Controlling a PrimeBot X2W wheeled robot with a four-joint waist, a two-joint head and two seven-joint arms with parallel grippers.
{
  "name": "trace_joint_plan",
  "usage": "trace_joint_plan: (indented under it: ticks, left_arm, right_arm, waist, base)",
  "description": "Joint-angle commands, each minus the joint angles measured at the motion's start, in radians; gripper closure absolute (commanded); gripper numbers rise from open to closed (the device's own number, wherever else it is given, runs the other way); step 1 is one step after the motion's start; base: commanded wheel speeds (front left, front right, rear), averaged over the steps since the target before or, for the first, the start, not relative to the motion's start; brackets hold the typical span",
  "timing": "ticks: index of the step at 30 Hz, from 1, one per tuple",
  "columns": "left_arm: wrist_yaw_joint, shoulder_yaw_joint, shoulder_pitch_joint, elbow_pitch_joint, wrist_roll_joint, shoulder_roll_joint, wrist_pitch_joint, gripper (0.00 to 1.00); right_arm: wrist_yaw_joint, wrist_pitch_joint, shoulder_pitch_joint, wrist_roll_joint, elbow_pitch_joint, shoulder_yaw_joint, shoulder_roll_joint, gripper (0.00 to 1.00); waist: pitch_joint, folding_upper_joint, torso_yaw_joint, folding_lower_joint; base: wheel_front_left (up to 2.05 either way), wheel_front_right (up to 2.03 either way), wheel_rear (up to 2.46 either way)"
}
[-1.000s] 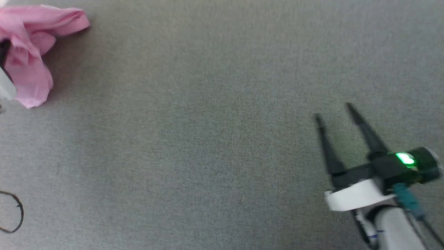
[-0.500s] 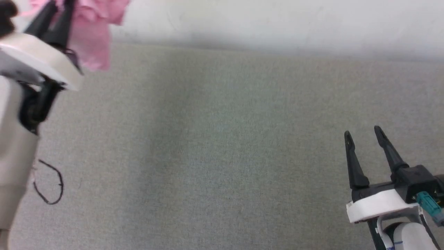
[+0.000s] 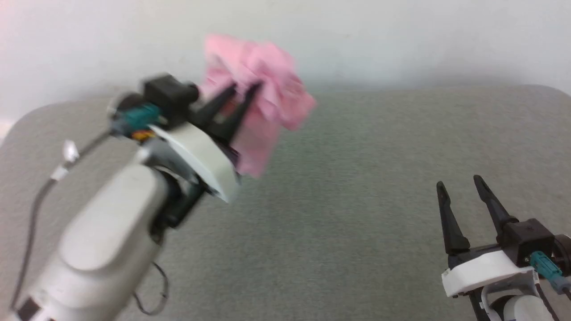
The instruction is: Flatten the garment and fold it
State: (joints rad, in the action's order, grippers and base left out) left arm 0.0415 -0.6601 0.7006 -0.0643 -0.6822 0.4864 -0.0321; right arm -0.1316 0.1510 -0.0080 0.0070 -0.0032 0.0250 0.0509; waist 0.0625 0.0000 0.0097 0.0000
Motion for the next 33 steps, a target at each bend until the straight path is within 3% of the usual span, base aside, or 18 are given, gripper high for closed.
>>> trace_joint_plan:
  ticks: [1, 8, 14, 15, 16, 17, 24, 33]
  left_arm:
    - [-0.007, -0.006, -0.014, 0.006, 0.003, -0.011, 0.002, 1.0]
    - [-0.015, -0.146, -0.069, -0.06, 0.102, -0.115, 0.053, 1.0]
    - [0.011, -0.275, -0.131, -0.273, 0.139, -0.189, 0.027, 1.0]
    - [0.02, -0.293, -0.144, -0.308, 0.134, -0.2, 0.013, 0.95]
    - [0.025, -0.306, -0.154, -0.34, 0.129, -0.208, 0.001, 0.52]
    - [0.029, -0.317, -0.16, -0.365, 0.127, -0.217, -0.006, 0.0]
    - [0.028, -0.327, -0.171, -0.414, 0.129, -0.248, 0.061, 0.0]
    - [-0.038, -0.254, -0.213, -0.261, 0.097, -0.204, 0.147, 0.0]
  right_arm:
    - [0.001, -0.001, 0.009, 0.004, -0.005, 0.0, -0.001, 0.0]
    - [0.001, -0.004, -0.007, 0.051, -0.003, 0.084, -0.001, 0.0]
    - [0.001, -0.006, -0.009, 0.055, 0.031, 0.074, -0.001, 0.0]
    - [0.001, -0.007, -0.009, 0.057, 0.036, 0.067, -0.001, 0.0]
    - [0.001, -0.007, -0.008, 0.057, 0.041, 0.061, -0.001, 0.0]
    - [0.001, -0.007, -0.008, 0.057, 0.044, 0.055, -0.001, 0.0]
    - [0.001, -0.009, 0.005, 0.051, 0.066, 0.037, -0.001, 0.0]
    - [0.001, -0.031, 0.041, 0.031, 0.057, 0.066, -0.001, 0.0]
  waist:
    - [0.015, 0.0, -0.072, 0.0]
    - [0.063, 0.0, -0.18, 0.0]
    - [0.086, 0.0, -0.23, 0.0]
    - [0.087, 0.0, -0.232, 0.0]
    - [0.087, 0.0, -0.234, 0.0]
    - [0.087, 0.0, -0.235, 0.0]
    - [0.042, 0.0, -0.184, 0.0]
    - [-0.056, 0.0, -0.057, 0.0]
  base:
    - [0.0, 0.0, 0.0]
    - [0.0, 0.0, 0.0]
    - [0.0, 0.0, 0.0]
    - [0.0, 0.0, 0.0]
    - [0.0, 0.0, 0.0]
    - [0.0, 0.0, 0.0]
    - [0.0, 0.0, 0.0]
    - [0.0, 0.0, 0.0]
